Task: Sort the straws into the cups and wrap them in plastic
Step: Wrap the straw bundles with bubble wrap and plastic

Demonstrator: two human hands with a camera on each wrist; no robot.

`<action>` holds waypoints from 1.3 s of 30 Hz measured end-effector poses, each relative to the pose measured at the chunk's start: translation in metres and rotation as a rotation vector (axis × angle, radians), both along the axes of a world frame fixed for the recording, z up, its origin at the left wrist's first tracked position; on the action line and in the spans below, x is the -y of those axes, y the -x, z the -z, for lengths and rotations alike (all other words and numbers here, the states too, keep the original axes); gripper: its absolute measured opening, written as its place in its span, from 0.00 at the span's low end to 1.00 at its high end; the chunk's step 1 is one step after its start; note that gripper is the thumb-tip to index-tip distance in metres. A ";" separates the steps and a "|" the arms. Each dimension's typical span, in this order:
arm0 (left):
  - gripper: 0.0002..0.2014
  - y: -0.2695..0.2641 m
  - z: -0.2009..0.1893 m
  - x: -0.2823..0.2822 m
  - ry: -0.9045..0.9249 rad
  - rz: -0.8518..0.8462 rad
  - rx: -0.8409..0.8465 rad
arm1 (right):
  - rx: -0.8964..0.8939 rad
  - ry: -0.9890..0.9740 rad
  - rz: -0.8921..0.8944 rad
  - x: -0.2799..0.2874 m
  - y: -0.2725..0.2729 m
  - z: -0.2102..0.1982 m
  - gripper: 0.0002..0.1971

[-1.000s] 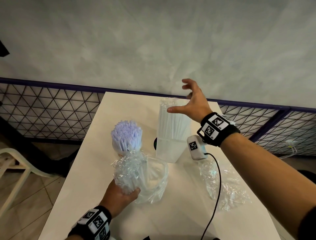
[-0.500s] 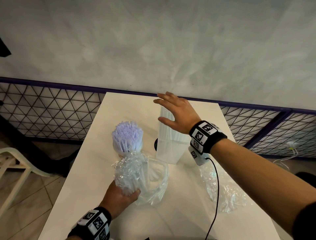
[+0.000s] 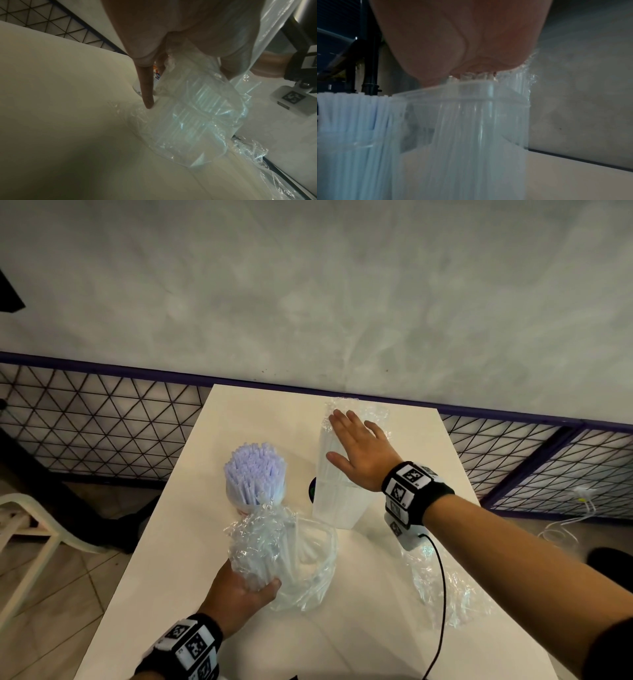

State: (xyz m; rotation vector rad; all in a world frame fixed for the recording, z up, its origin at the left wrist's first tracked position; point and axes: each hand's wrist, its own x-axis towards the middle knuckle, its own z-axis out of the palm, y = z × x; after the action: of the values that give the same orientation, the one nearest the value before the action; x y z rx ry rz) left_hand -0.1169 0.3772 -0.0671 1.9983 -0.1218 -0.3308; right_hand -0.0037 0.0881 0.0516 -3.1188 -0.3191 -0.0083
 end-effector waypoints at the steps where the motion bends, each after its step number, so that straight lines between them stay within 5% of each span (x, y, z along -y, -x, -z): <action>1: 0.30 0.001 -0.001 0.000 0.011 0.002 0.001 | -0.014 -0.018 0.002 -0.001 0.000 -0.004 0.35; 4: 0.27 0.001 -0.004 0.001 0.033 0.009 0.000 | 0.042 -0.111 -0.019 -0.008 -0.003 -0.017 0.35; 6: 0.19 0.000 -0.004 0.000 0.047 -0.013 -0.010 | 0.002 -0.055 -0.043 -0.014 -0.003 -0.019 0.35; 9: 0.22 0.000 -0.002 -0.002 0.051 -0.020 -0.016 | -0.058 0.071 -0.028 -0.022 0.002 -0.012 0.35; 13: 0.19 0.001 -0.006 -0.002 0.046 -0.004 -0.016 | 0.077 -0.212 -0.191 -0.038 0.019 -0.036 0.31; 16: 0.20 0.002 -0.007 -0.004 0.083 0.033 -0.017 | -0.134 -0.473 -0.352 -0.056 0.044 -0.047 0.37; 18: 0.27 0.002 -0.008 -0.004 0.105 0.041 -0.024 | -0.305 -0.516 -0.309 -0.063 0.063 -0.040 0.38; 26: 0.26 0.005 -0.016 -0.001 0.121 0.098 -0.040 | -0.690 -0.597 -0.100 -0.066 0.087 0.006 0.52; 30: 0.31 0.002 -0.012 -0.003 0.140 0.118 -0.102 | -0.682 -0.625 -0.086 -0.070 0.085 0.007 0.53; 39: 0.42 -0.001 -0.014 0.005 0.198 0.126 -0.075 | -0.503 -0.673 -0.156 -0.083 0.098 0.027 0.34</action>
State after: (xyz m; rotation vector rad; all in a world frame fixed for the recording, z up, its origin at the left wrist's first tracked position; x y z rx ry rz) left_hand -0.1155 0.3725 -0.0529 1.7835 -0.2247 -0.4565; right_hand -0.1016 0.1708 0.0244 -2.3215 -0.4303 0.5361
